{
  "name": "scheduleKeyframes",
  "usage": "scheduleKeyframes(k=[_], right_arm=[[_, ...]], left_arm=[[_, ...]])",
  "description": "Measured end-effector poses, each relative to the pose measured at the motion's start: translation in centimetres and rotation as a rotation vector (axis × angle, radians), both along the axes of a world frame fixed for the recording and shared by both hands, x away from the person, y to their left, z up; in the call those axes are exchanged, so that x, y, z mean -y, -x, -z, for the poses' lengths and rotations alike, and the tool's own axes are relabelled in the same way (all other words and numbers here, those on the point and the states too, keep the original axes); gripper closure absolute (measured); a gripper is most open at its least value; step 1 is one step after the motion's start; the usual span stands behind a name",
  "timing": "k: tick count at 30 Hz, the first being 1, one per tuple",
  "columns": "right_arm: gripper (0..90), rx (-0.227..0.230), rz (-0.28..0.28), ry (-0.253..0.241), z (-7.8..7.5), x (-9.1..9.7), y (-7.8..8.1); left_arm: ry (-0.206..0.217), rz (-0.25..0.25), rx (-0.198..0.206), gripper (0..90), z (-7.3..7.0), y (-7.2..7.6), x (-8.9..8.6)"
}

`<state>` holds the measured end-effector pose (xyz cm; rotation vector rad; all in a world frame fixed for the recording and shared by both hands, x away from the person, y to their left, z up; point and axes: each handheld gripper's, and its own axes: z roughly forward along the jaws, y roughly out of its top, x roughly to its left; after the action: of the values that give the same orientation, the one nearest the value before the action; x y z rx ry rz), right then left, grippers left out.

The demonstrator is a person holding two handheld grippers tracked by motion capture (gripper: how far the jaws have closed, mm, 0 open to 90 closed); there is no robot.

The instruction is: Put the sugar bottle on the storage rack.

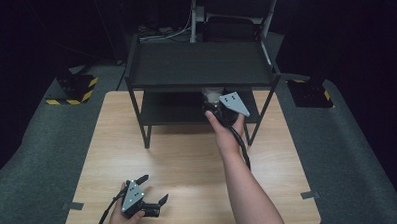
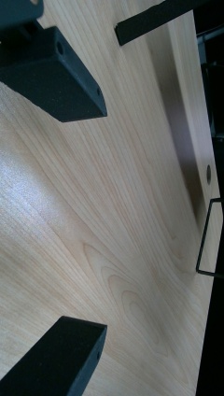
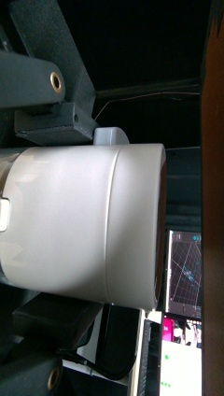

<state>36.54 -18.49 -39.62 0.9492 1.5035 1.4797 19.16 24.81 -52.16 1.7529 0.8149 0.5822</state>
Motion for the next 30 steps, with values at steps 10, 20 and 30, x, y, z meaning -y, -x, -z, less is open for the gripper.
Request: scheduleKeyframes(k=[10,20,30], right_arm=[[26.7,-0.006,-0.003,0.006,-0.2,0.2,0.0],[0.1,-0.022,-0.055,0.029,-0.3,1.4,0.2],[0.1,0.014,-0.115,0.02,0.5,3.7,2.7]], left_arm=[[-0.001,0.003,-0.001,0.6,0.0,0.0,0.0],[-0.001,0.004,-0.002,0.6,0.0,-0.1,0.0],[-0.007,0.001,-0.003,0.6,-0.1,-0.1,0.0]])
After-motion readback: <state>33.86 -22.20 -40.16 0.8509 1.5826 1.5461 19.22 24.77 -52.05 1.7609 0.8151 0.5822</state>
